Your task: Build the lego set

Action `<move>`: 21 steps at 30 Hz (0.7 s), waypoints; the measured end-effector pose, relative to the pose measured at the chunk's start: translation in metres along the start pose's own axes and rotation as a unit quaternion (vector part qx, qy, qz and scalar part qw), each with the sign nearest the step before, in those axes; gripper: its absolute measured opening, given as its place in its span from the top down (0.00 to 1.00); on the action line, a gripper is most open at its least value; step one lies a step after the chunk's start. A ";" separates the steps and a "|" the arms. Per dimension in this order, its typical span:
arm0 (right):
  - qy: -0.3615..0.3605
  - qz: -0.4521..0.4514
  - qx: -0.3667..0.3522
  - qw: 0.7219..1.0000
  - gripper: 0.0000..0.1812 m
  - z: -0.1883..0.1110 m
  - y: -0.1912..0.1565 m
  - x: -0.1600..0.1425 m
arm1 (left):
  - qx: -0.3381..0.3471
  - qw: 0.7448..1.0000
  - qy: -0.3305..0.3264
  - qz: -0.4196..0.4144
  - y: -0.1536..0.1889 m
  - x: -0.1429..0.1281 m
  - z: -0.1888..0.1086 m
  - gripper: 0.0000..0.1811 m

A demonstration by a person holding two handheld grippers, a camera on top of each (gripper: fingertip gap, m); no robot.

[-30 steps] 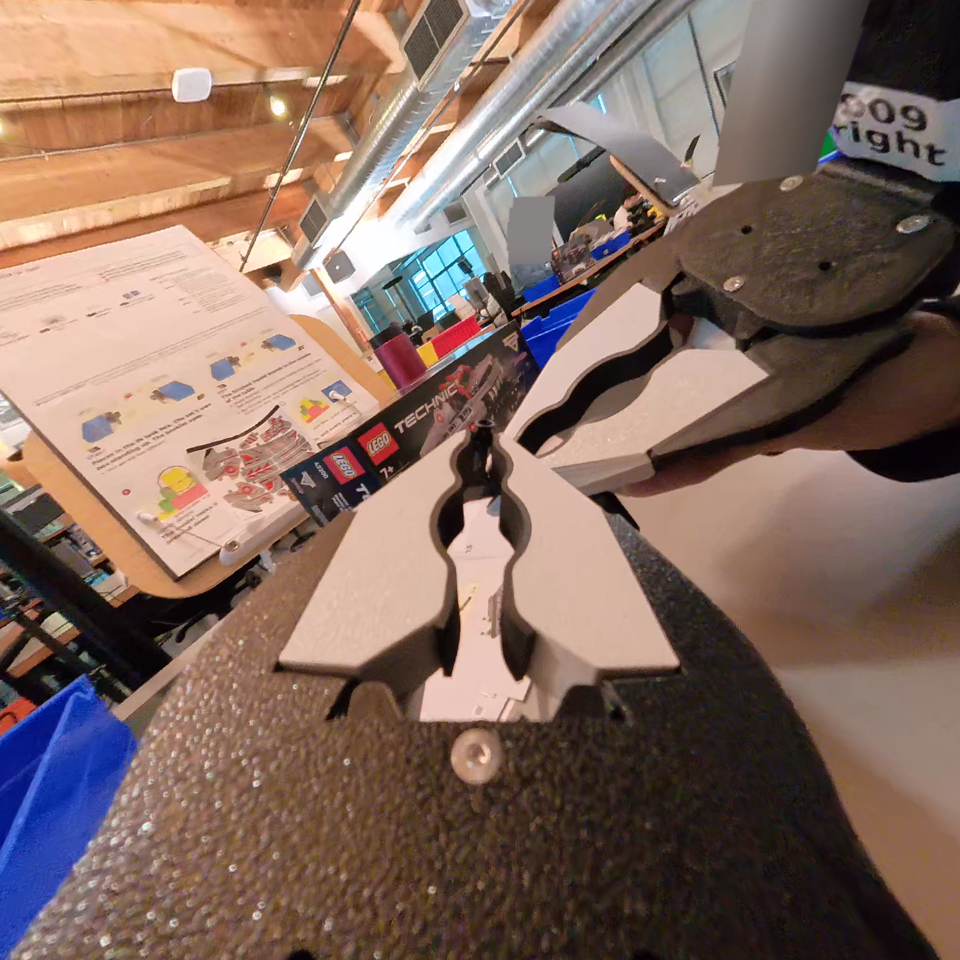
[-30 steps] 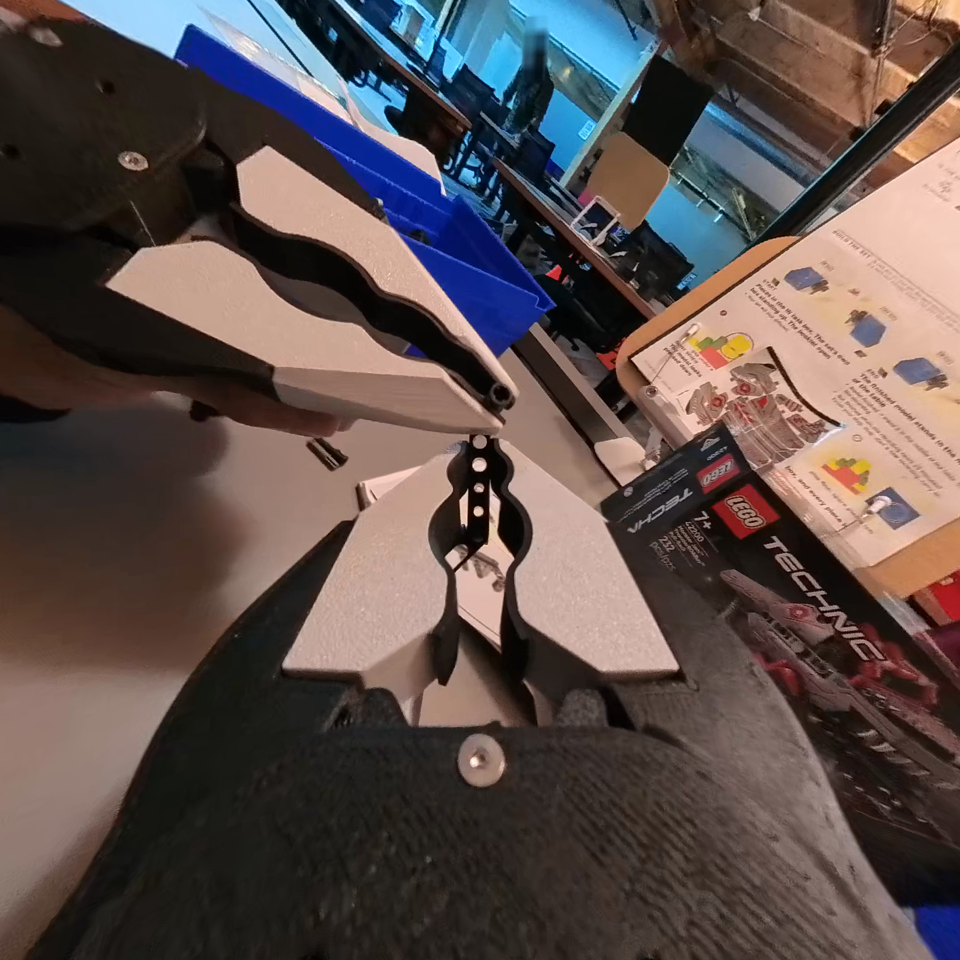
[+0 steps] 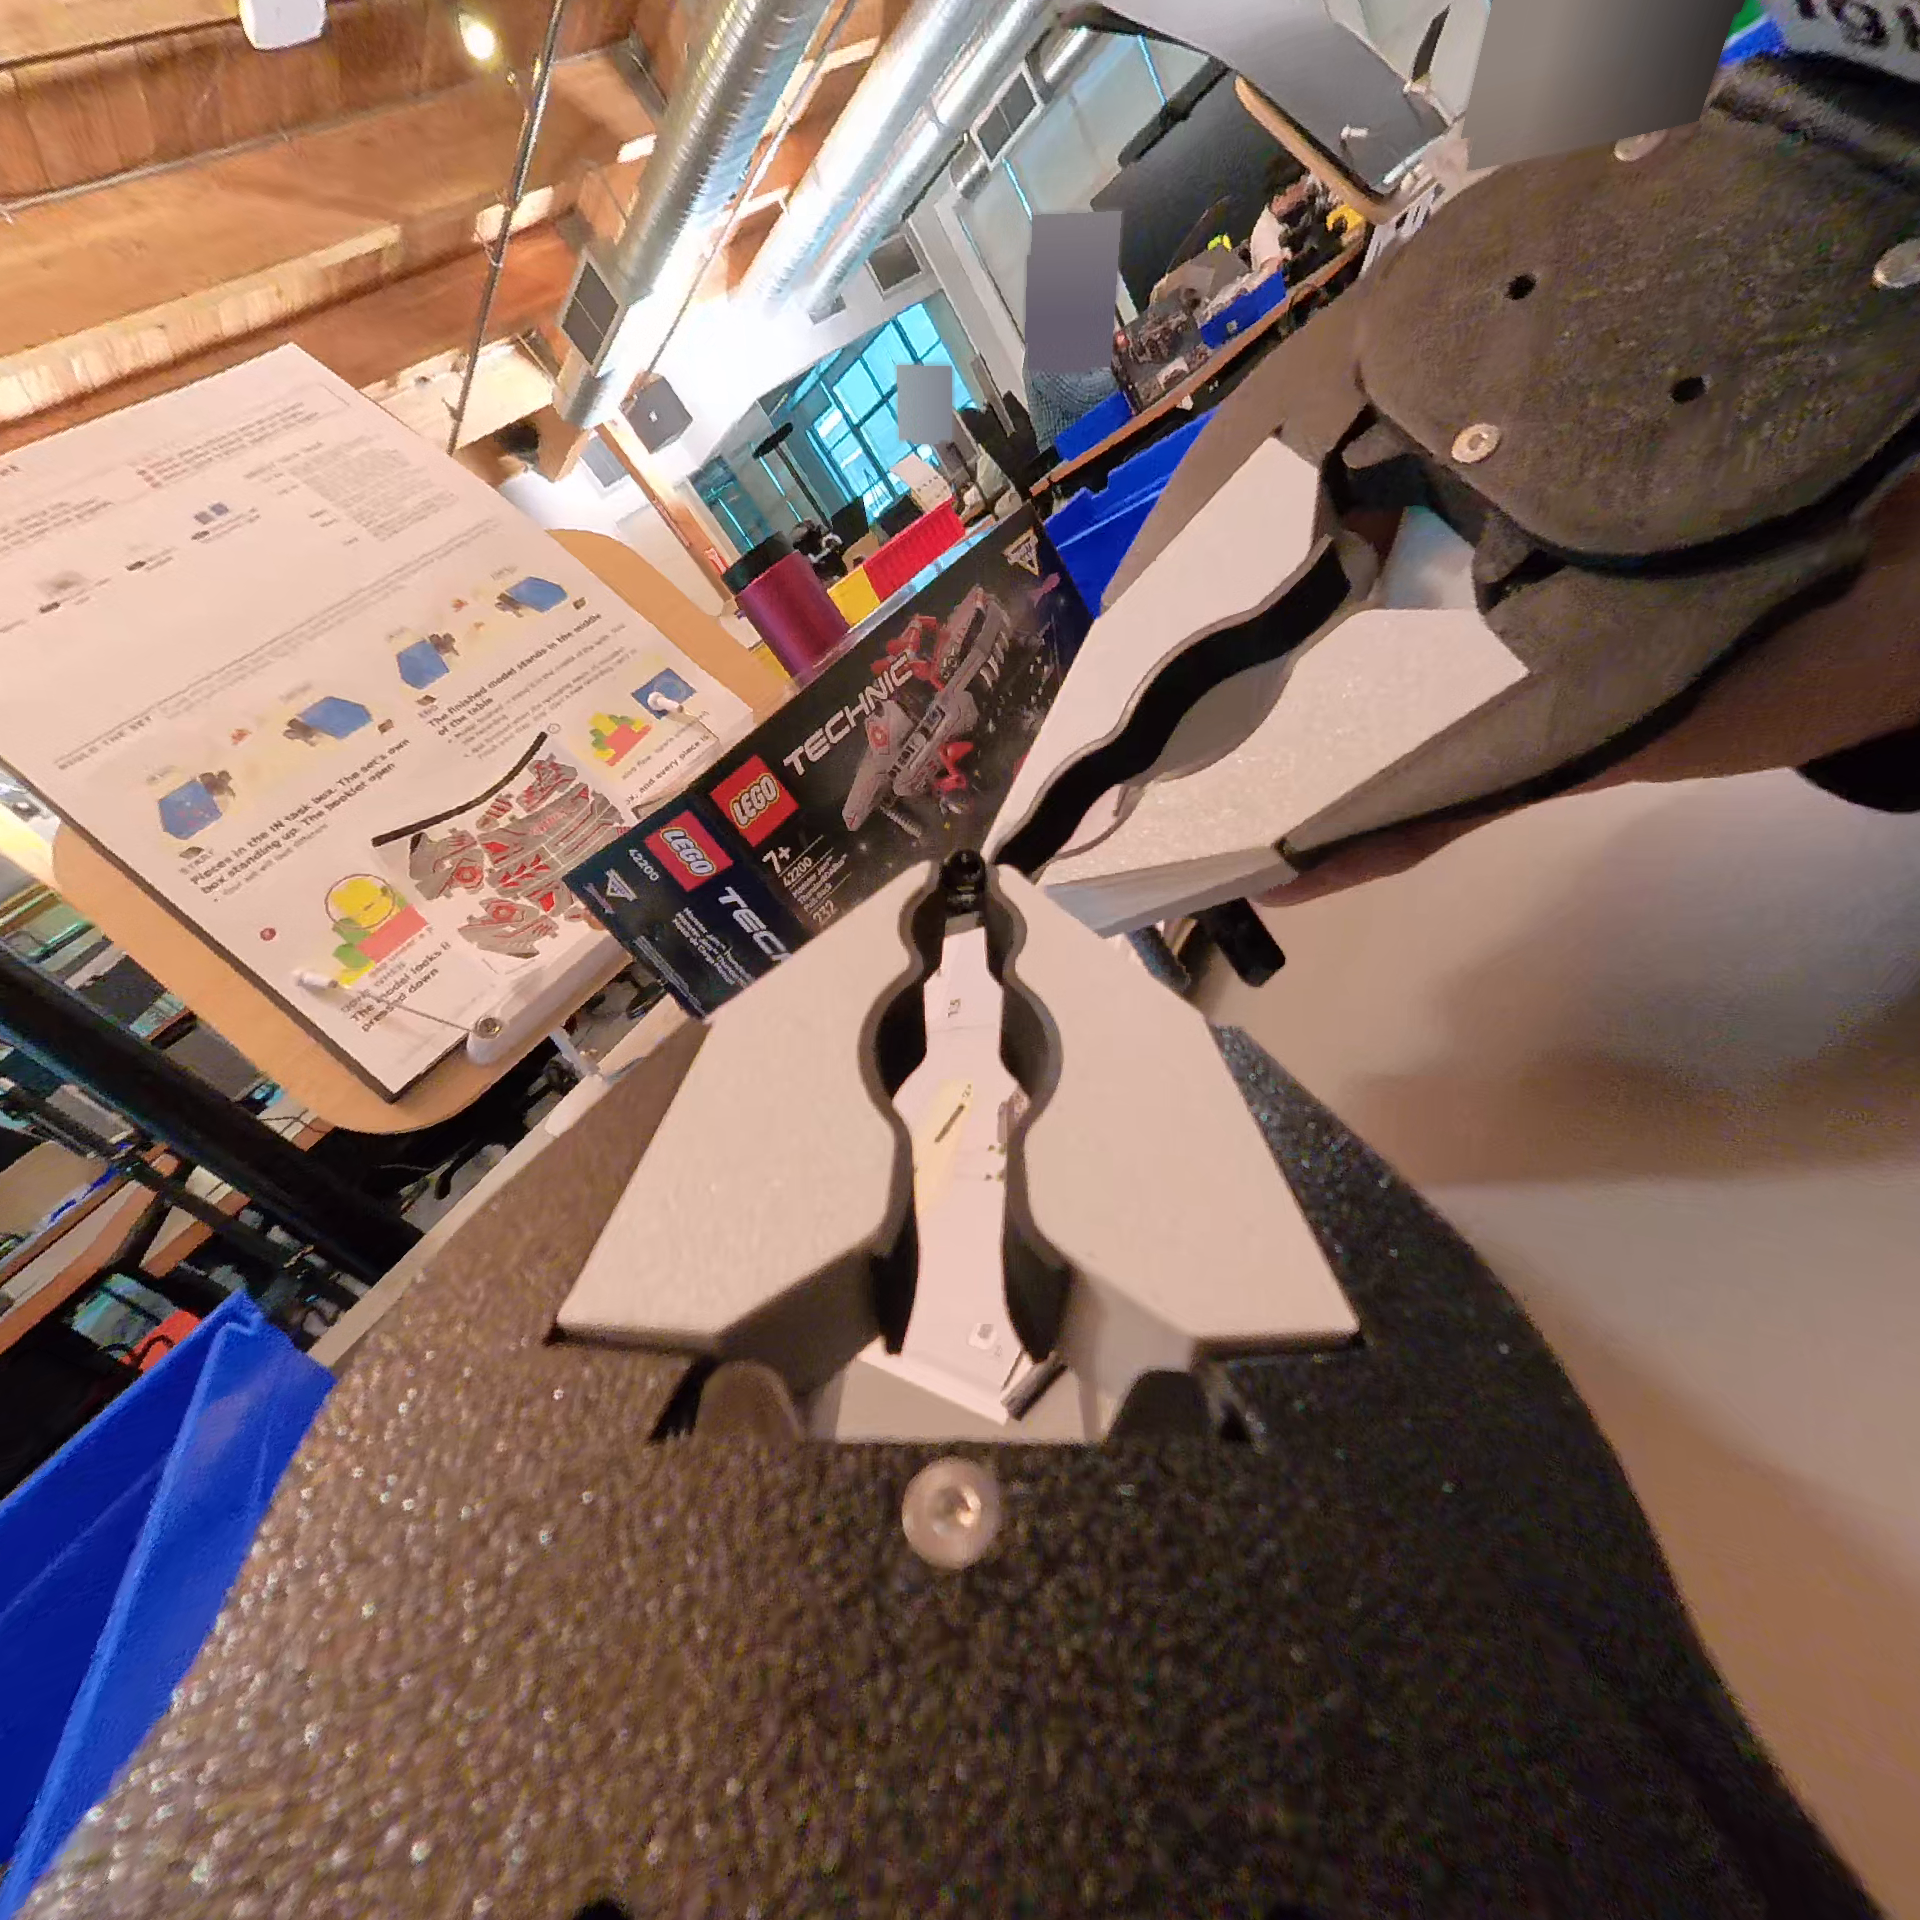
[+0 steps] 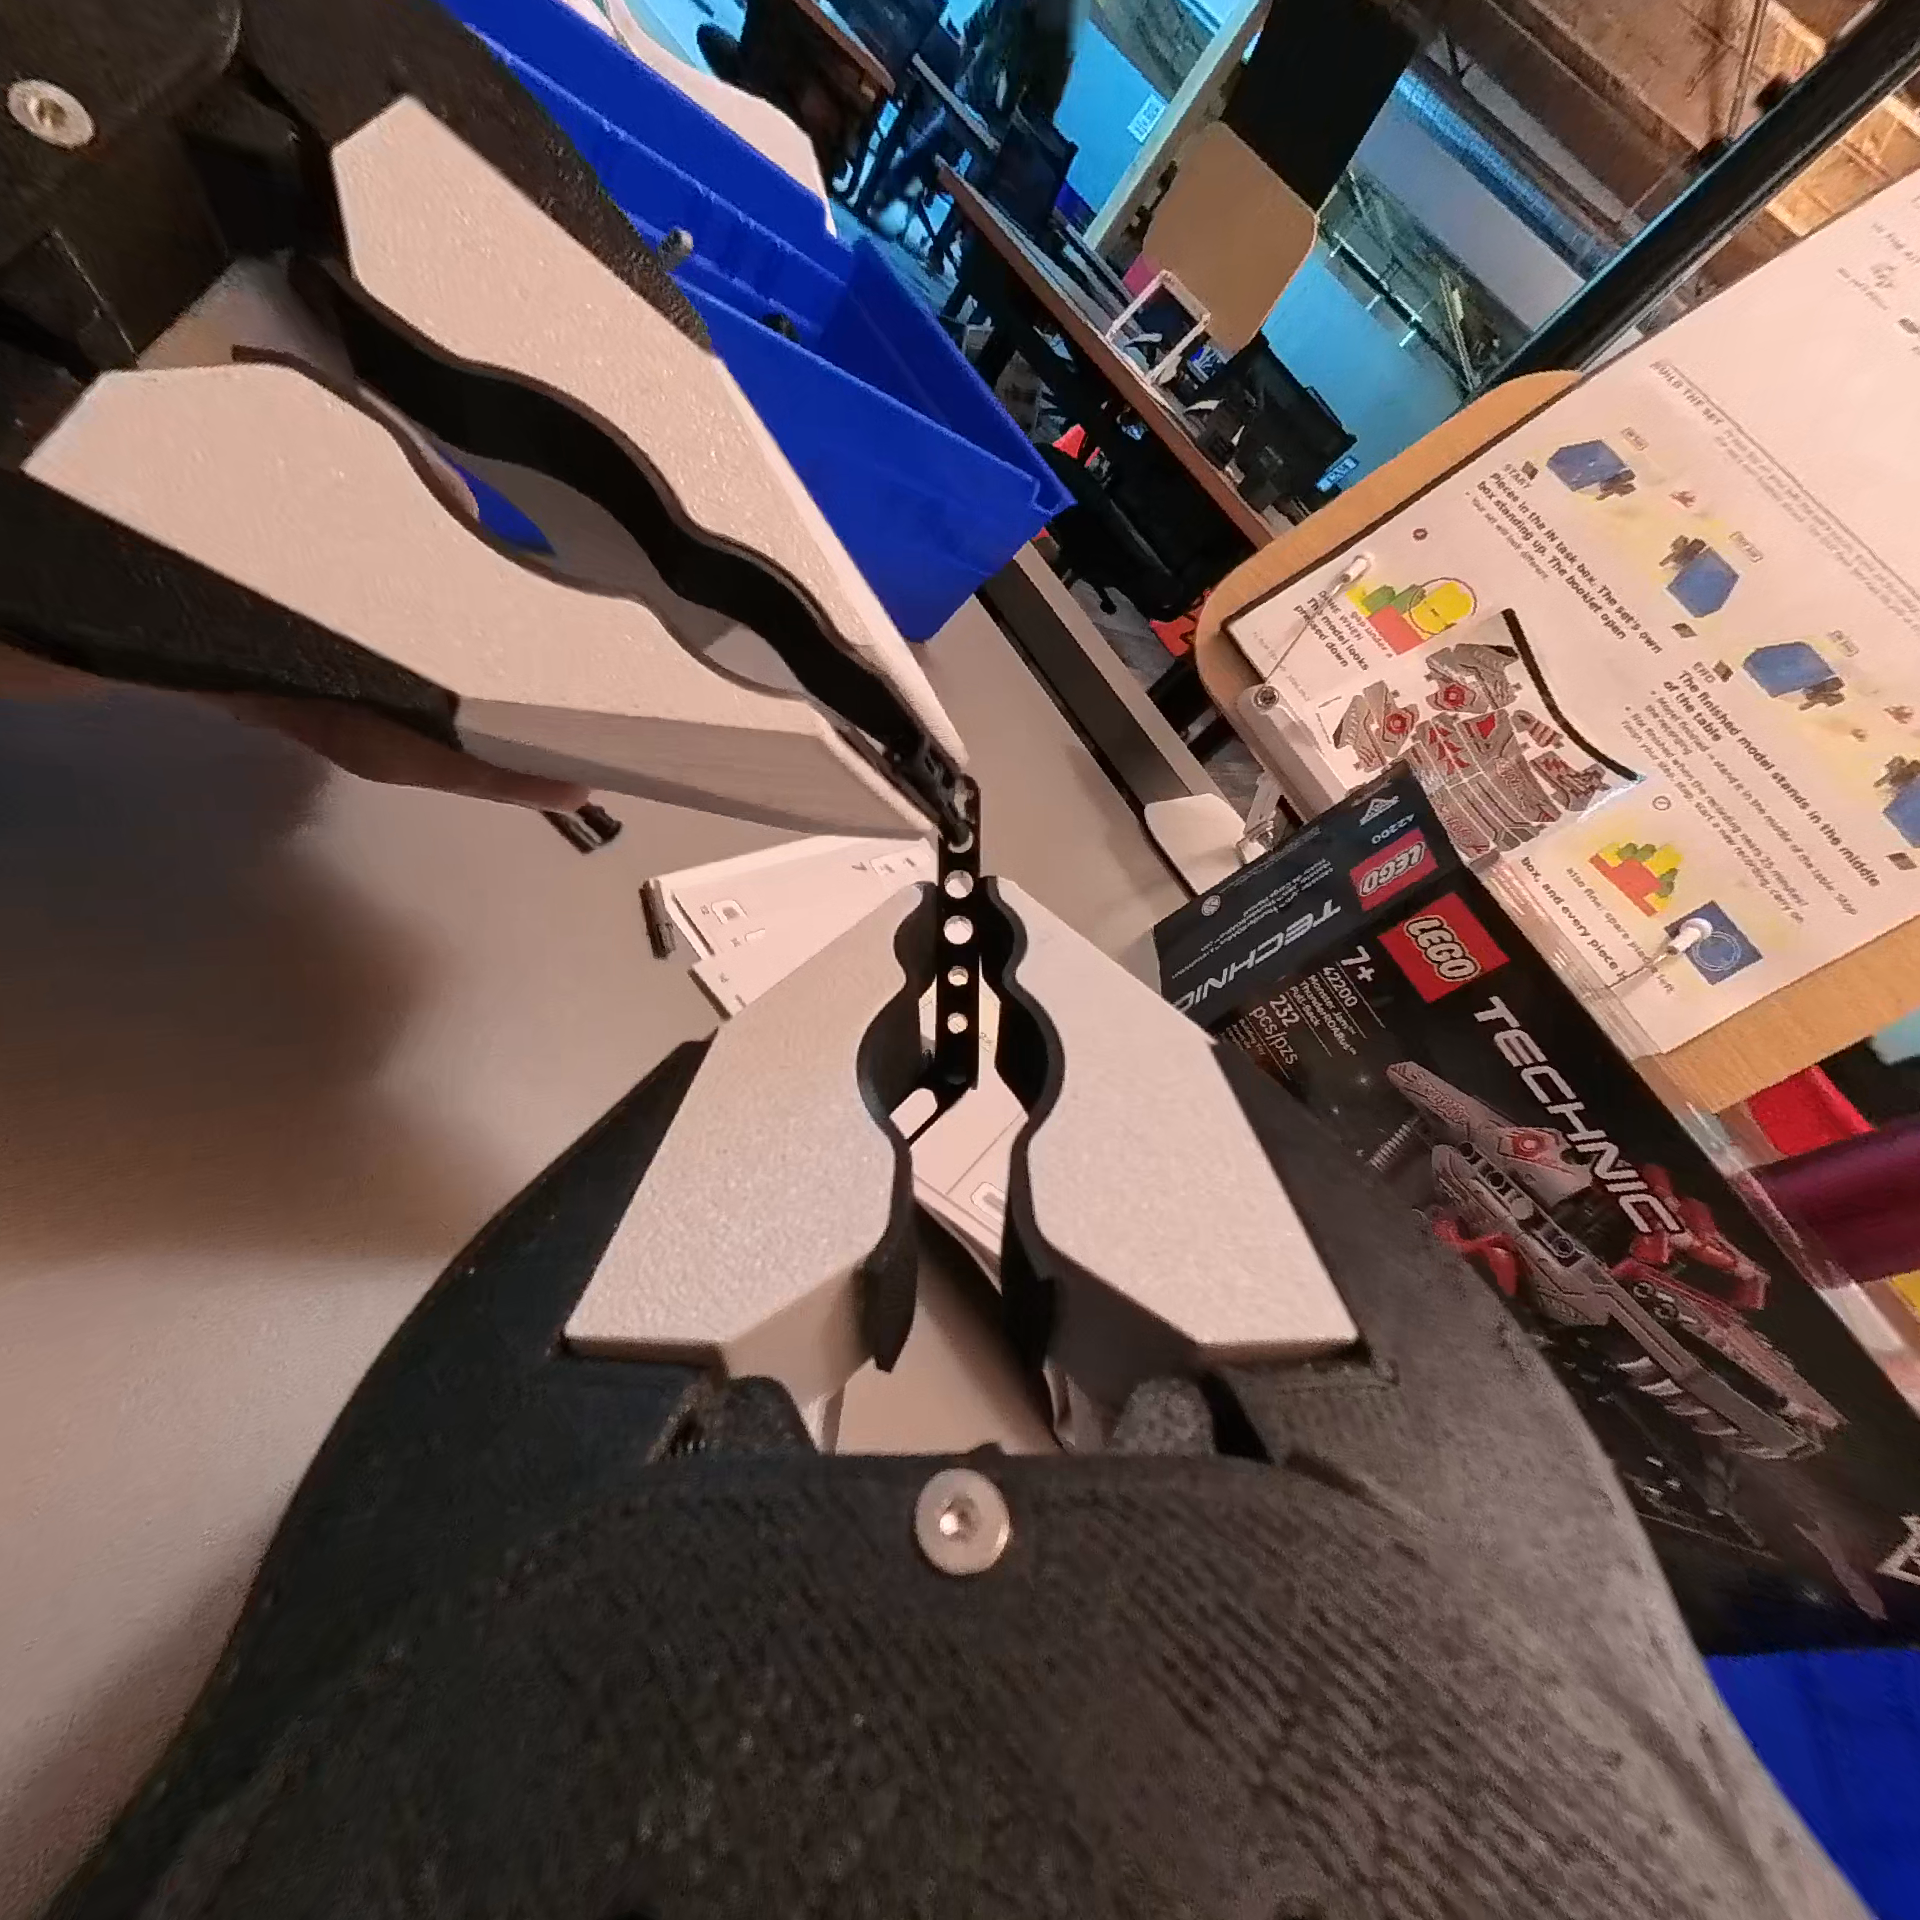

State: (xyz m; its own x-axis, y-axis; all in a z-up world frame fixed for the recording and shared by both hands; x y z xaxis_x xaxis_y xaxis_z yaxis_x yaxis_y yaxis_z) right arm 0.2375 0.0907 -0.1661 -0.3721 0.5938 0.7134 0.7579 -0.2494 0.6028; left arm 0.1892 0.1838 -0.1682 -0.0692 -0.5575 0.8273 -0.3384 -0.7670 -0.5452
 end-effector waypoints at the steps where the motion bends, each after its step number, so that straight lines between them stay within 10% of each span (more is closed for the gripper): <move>1: -0.003 -0.007 -0.005 1.000 0.98 0.000 -0.001 0.000 | 0.002 1.000 -0.003 0.007 0.000 0.000 0.000 0.98; 16: -0.048 -0.088 -0.063 0.993 0.97 0.001 -0.004 -0.001 | 0.072 0.984 -0.082 0.141 0.013 0.007 0.005 0.98; 21: -0.047 -0.087 -0.068 0.993 0.97 0.000 -0.003 0.001 | 0.027 0.998 -0.052 0.020 0.006 0.006 0.004 0.98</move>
Point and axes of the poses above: each gripper's, where its closed fingertips meet, z out along the fingers, x out of its top, y = z × x across the jaws, the point moved 8 cm from there along -z, back along the fingers, and after that the axes turned 12 degrees about -y, right-handed, at the moved point
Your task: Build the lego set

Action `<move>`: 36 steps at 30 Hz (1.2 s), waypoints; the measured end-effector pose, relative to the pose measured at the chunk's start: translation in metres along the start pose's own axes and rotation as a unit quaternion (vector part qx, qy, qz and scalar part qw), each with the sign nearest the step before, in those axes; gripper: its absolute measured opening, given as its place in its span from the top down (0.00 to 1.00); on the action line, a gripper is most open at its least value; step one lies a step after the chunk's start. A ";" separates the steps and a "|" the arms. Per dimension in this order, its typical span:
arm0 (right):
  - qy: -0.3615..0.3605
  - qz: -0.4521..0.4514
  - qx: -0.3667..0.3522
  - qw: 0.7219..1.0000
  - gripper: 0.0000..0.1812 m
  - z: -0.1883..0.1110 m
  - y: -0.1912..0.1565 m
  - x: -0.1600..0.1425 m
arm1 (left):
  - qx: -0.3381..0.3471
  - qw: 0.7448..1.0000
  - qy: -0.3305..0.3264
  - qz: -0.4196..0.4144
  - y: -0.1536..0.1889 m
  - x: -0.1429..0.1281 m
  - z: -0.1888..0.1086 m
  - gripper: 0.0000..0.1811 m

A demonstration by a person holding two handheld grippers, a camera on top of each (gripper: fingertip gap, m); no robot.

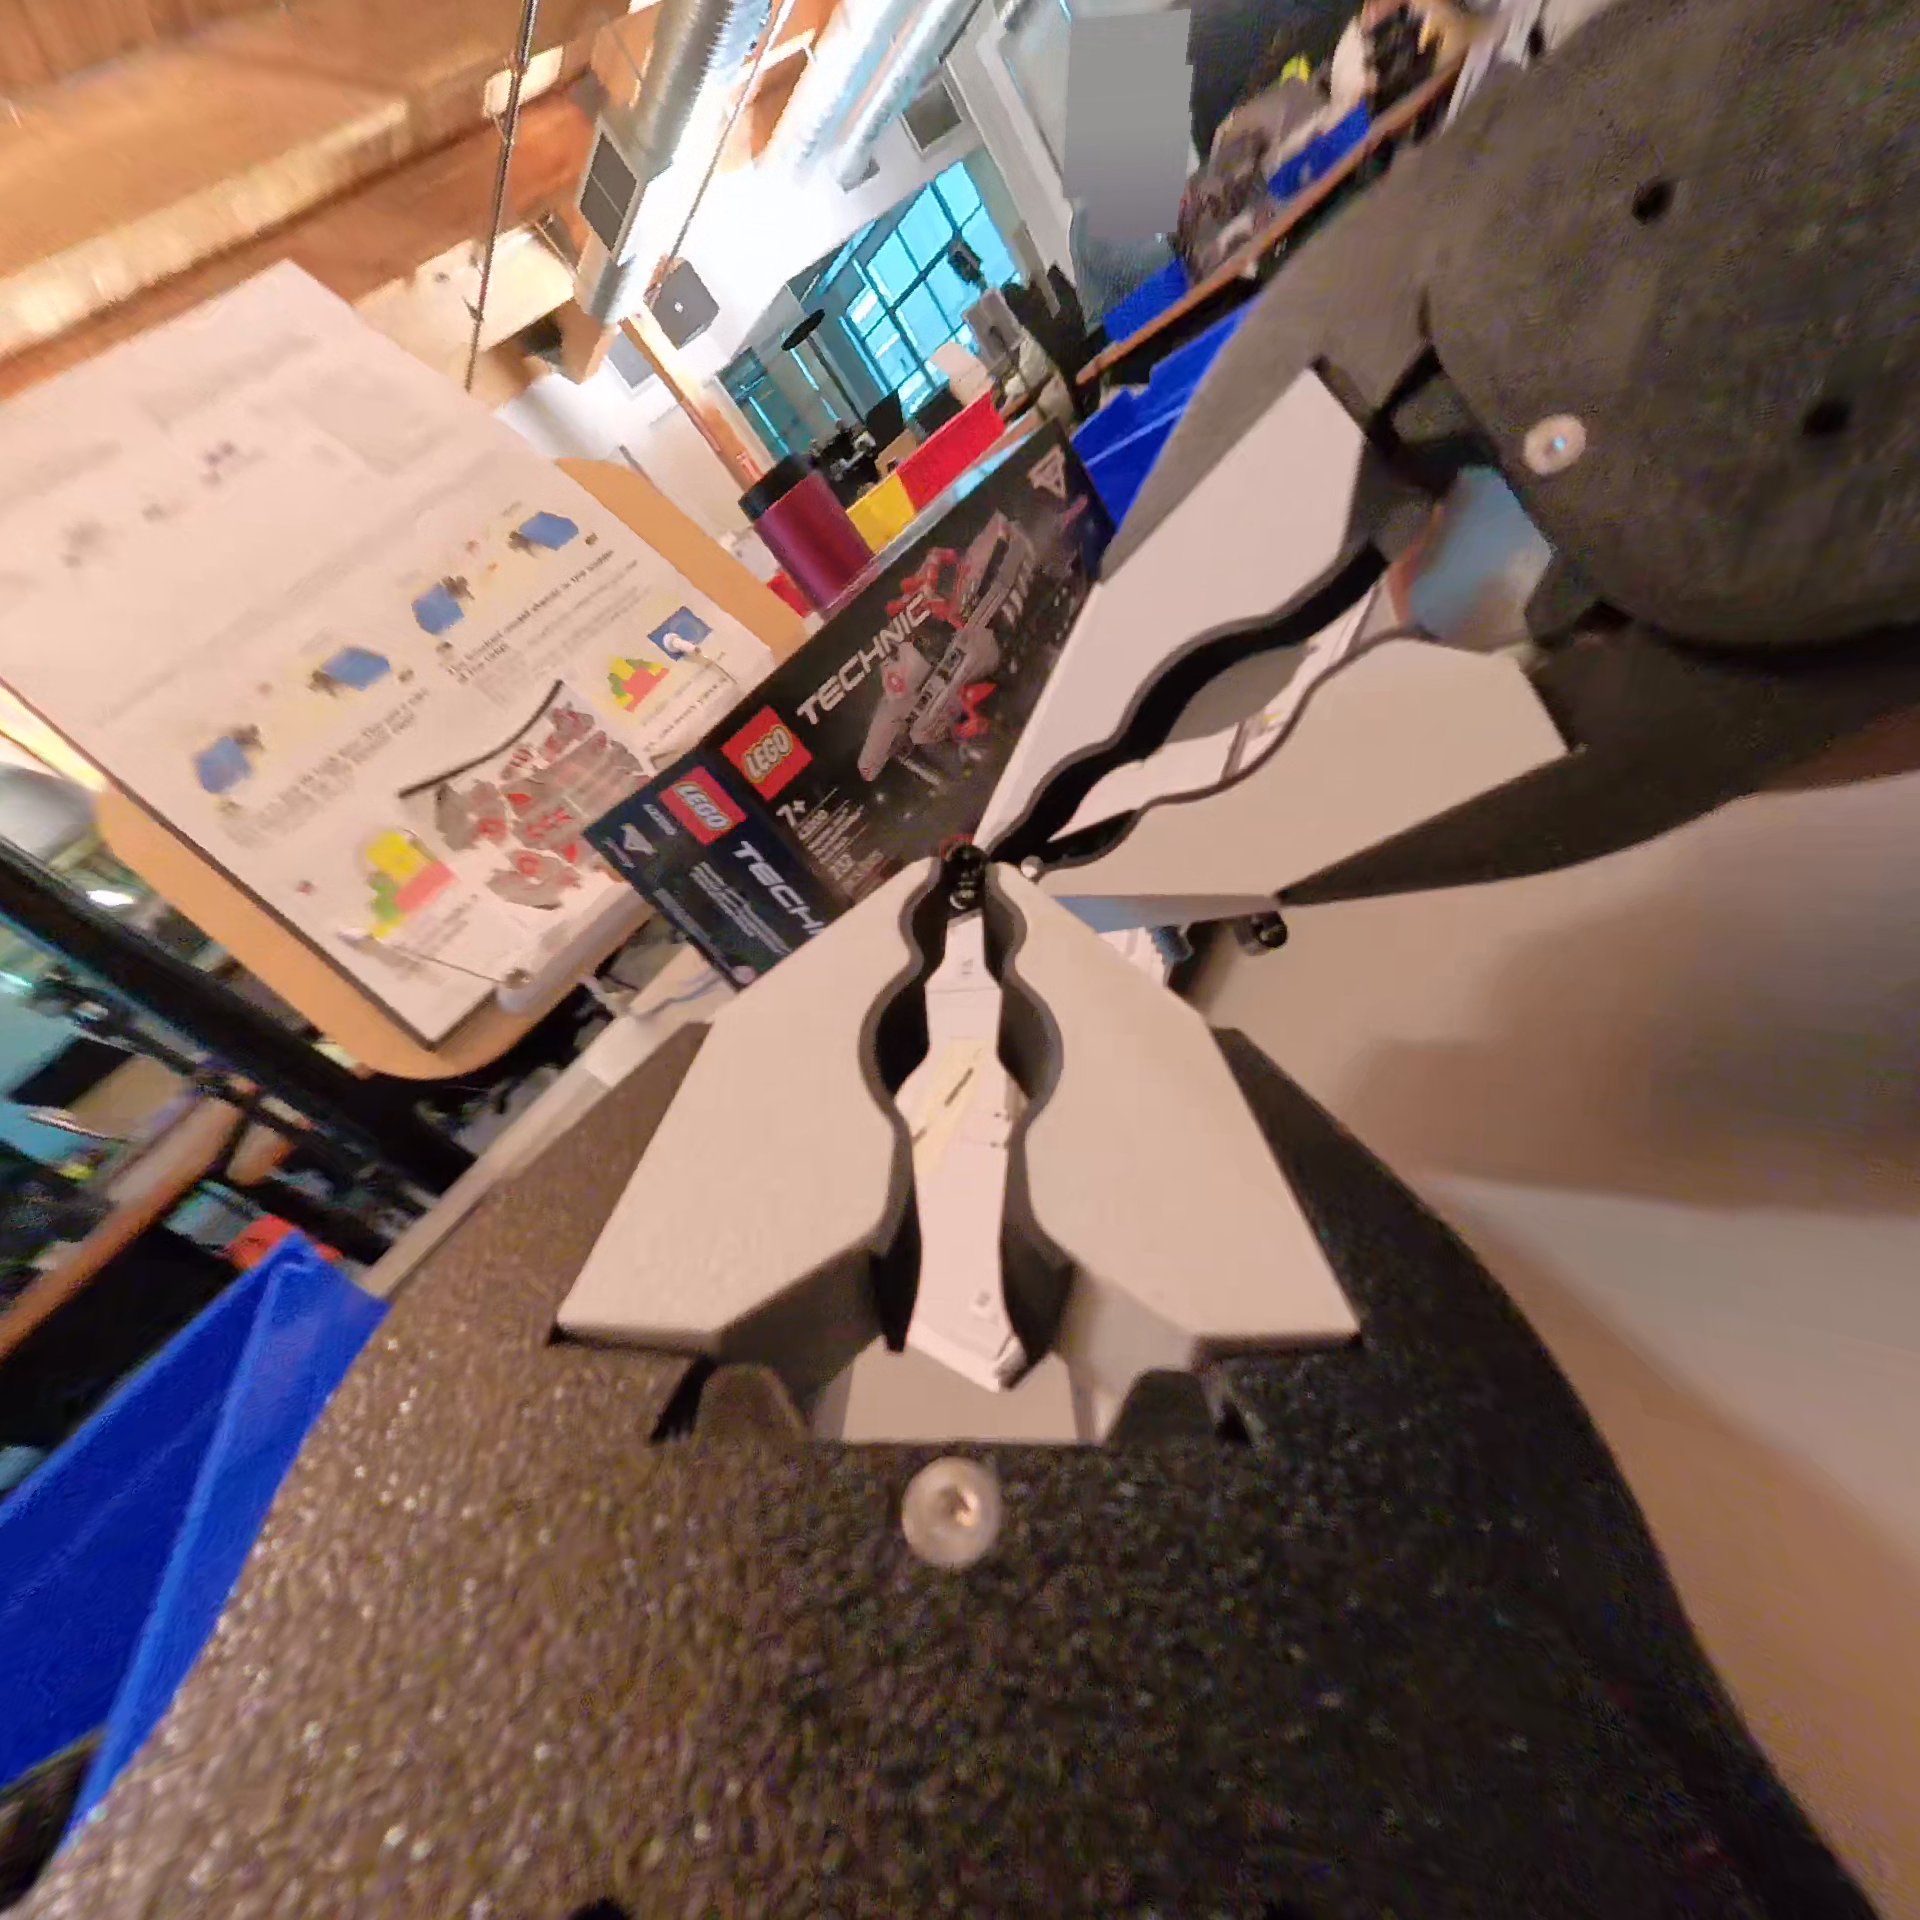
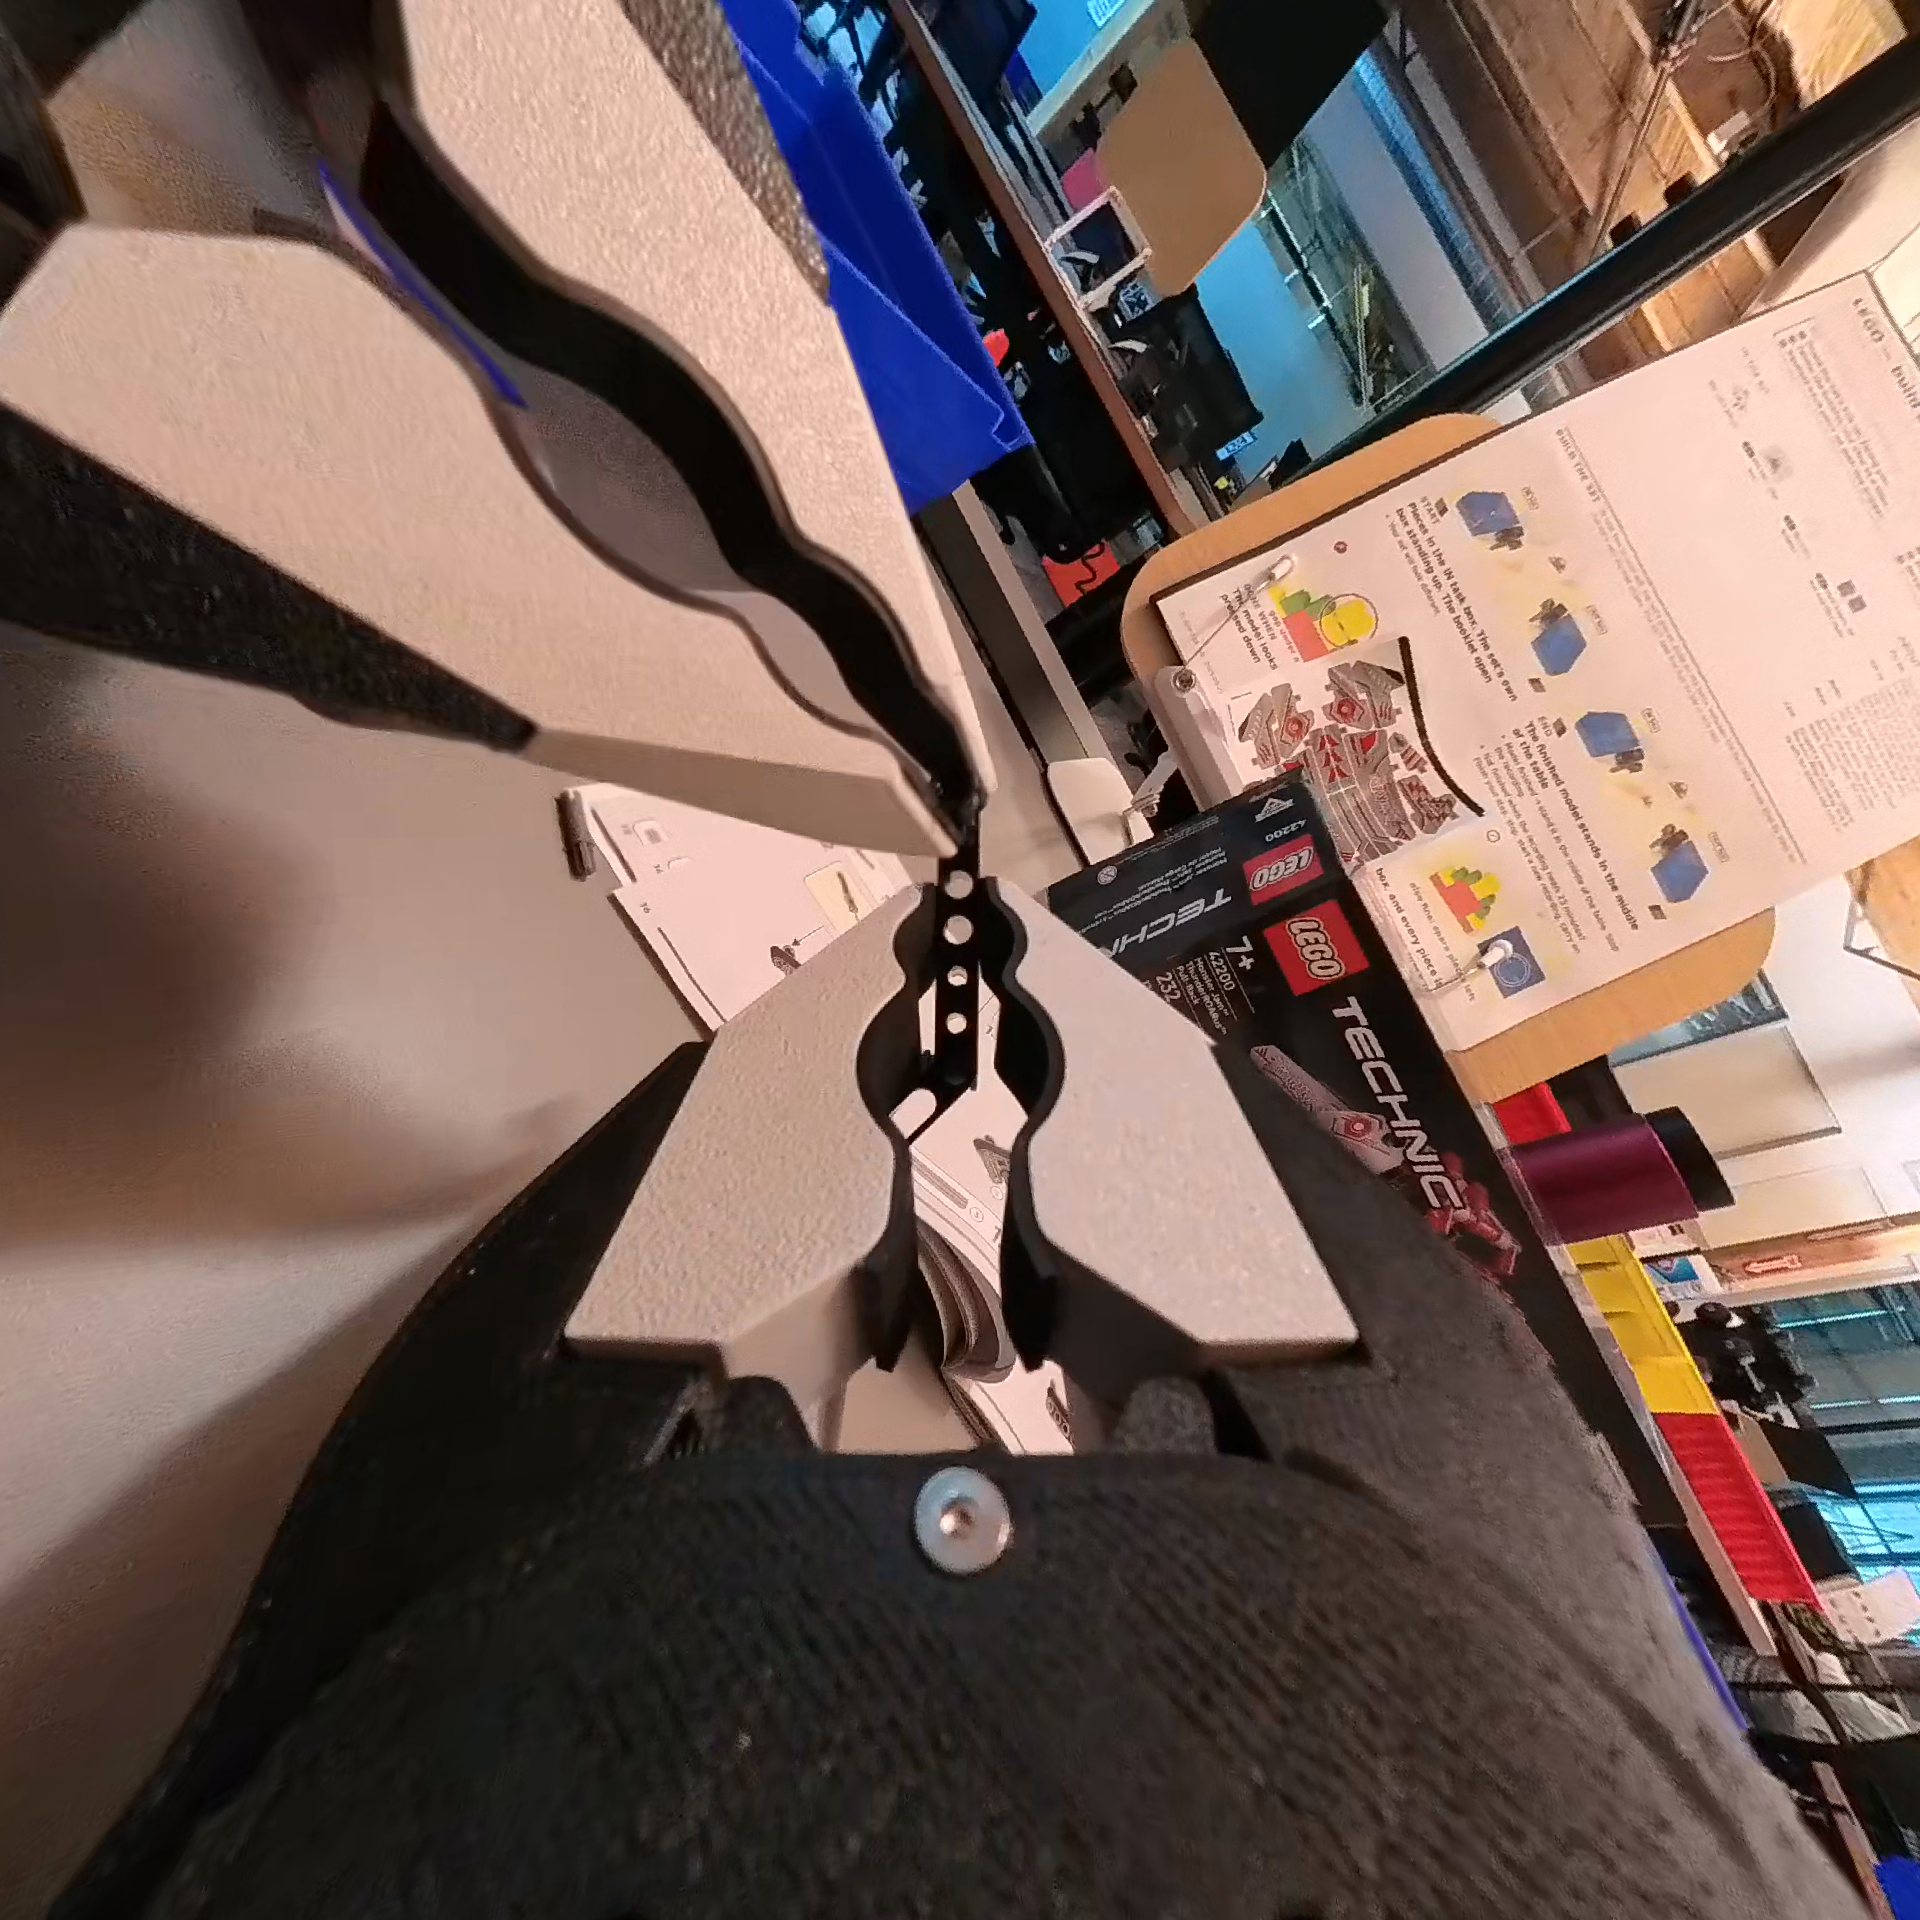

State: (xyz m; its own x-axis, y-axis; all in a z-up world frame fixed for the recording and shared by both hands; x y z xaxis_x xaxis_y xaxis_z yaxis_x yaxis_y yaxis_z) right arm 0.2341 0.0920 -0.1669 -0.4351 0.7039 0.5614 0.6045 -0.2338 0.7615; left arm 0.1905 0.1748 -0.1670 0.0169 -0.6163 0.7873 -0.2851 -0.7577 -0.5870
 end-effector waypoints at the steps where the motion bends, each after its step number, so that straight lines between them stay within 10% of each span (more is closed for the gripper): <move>1: 0.001 0.003 0.001 1.000 0.98 0.000 0.000 0.000 | -0.007 1.000 0.004 -0.014 -0.001 0.000 0.000 0.98; 36: 0.028 0.031 0.033 0.999 0.97 -0.003 -0.004 0.003 | 0.002 0.996 0.033 0.081 -0.001 0.000 0.000 0.98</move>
State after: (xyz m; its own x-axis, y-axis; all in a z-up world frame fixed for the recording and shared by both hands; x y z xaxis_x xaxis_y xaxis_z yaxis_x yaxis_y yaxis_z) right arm 0.2288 0.0928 -0.1676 -0.4318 0.6501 0.6253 0.6732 -0.2290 0.7031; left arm 0.1905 0.1755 -0.1668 -0.0916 -0.7147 0.6934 -0.2747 -0.6512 -0.7074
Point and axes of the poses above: each gripper's, where its closed fingertips meet, z out along the fingers, x out of its top, y = z × x across the jaws, the point moved 8 cm from there along -z, back along the fingers, and after that the axes turned 12 degrees about -y, right-handed, at the moved point
